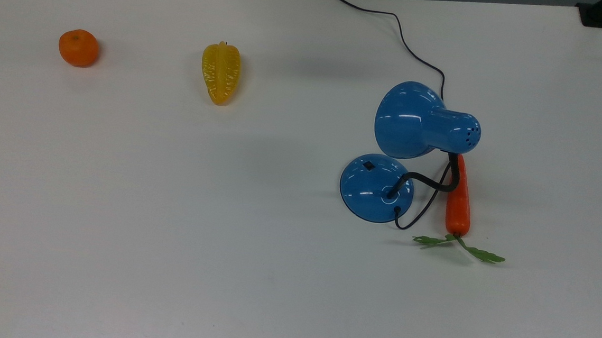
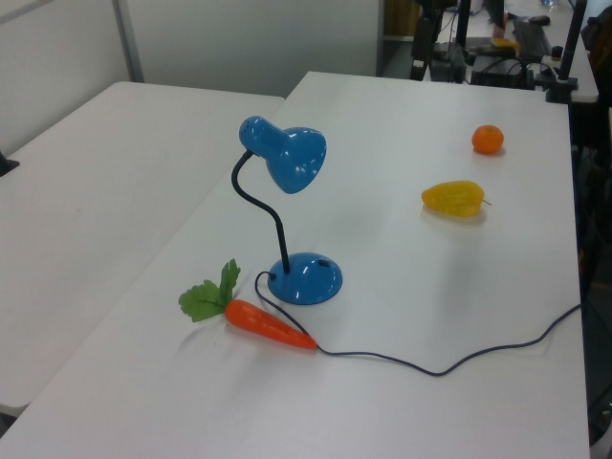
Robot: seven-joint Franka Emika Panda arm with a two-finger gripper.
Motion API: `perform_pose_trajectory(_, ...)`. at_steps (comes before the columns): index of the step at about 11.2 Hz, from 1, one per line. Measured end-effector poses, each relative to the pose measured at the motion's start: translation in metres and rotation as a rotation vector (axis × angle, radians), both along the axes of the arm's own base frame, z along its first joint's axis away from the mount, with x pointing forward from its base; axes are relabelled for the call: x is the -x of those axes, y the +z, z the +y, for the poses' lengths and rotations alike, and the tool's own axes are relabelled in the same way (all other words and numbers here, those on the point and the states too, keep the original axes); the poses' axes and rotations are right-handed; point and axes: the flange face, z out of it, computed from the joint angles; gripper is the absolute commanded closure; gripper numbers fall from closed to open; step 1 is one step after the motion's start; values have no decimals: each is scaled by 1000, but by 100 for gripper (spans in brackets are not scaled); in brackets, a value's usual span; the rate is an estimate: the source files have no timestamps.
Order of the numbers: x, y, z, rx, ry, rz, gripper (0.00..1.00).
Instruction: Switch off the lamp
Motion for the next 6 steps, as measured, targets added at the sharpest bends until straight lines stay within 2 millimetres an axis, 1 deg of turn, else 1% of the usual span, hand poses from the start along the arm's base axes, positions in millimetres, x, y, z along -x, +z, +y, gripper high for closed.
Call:
perform_pose_trajectory(1, -2, -1, -6, 0, 22, -1, 0)
perform_pose_trajectory(2, -2, -2, -7, -7, 28, 0, 0)
perform_pose_trajectory(6, -2, -2, -4, -13, 32, 1, 0)
